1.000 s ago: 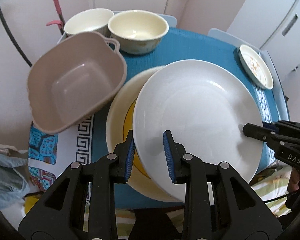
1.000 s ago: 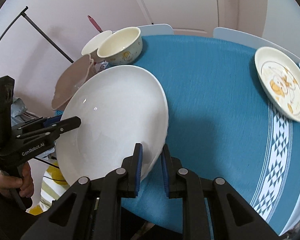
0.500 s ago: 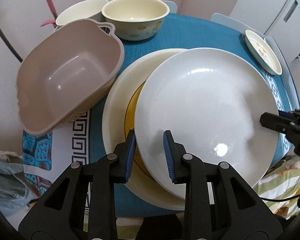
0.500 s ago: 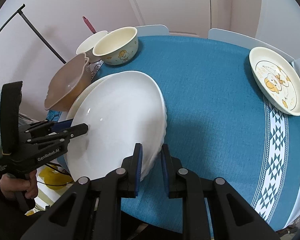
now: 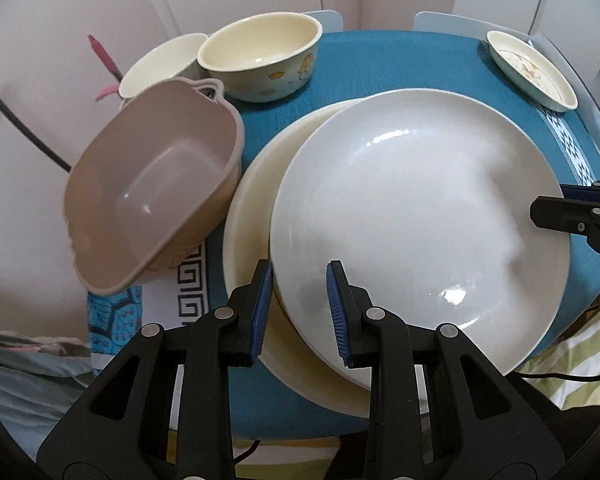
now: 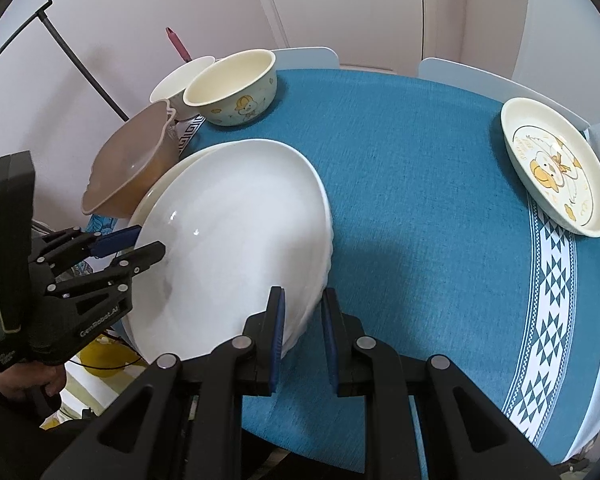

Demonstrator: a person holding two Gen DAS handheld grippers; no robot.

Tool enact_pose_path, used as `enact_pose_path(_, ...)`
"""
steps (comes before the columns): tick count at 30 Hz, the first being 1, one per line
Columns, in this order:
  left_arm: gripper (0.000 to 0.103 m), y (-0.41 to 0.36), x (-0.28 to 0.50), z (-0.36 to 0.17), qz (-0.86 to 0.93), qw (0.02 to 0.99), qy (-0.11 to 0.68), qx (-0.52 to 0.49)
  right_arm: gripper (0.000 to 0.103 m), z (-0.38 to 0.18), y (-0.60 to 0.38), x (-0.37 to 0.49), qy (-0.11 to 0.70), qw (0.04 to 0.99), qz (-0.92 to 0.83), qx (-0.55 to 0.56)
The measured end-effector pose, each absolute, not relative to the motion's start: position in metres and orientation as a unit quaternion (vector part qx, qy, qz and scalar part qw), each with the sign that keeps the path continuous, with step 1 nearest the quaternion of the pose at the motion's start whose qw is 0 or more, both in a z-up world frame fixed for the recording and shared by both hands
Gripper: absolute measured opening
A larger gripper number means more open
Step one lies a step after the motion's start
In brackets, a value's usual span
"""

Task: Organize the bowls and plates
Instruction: 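Carry the white plate onto the yellow-centred plate and open both grippers, then move both grippers to the duck-print plate and close on its rim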

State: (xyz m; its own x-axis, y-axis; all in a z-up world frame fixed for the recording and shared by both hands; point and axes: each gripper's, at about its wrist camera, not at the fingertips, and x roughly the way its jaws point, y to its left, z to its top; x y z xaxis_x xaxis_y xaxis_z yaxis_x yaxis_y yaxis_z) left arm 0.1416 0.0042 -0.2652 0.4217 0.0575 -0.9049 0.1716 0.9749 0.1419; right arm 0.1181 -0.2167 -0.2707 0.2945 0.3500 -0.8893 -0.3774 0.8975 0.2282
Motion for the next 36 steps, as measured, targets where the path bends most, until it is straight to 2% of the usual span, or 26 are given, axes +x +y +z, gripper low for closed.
enact_pose_path(7,0.025,0.000,0.139,-0.261,-0.021,0.842,0.522,0.137,0.017,-0.271,-0.207,0.118,0.543,0.807,0.231,-0.030)
enact_pose_path(23,0.025,0.015,0.141,-0.252,-0.029,0.845,0.522,0.116,0.017,-0.258,-0.206,0.117,0.526,0.816,0.238,-0.018)
enact_pose_path(32,0.027,0.006,0.144,-0.207,-0.054,0.858,0.503,0.086,0.017,-0.228,-0.226,0.115,0.511,0.831,0.217,0.010)
enact_pose_path(34,0.049,0.004,0.148,-0.193,-0.062,0.865,0.491,0.080,0.017,-0.214,-0.234,0.115,0.507,0.835,0.213,0.018)
enact_pose_path(35,0.079,0.001,0.151,-0.181,-0.067,0.872,0.478,0.078,0.017,-0.207,-0.239,0.116,0.504,0.839,0.206,0.021)
enact_pose_path(36,0.099,-0.001,0.154,-0.172,-0.074,0.880,0.464,0.075,0.021,-0.201,-0.242,0.115,0.499,0.843,0.200,0.023)
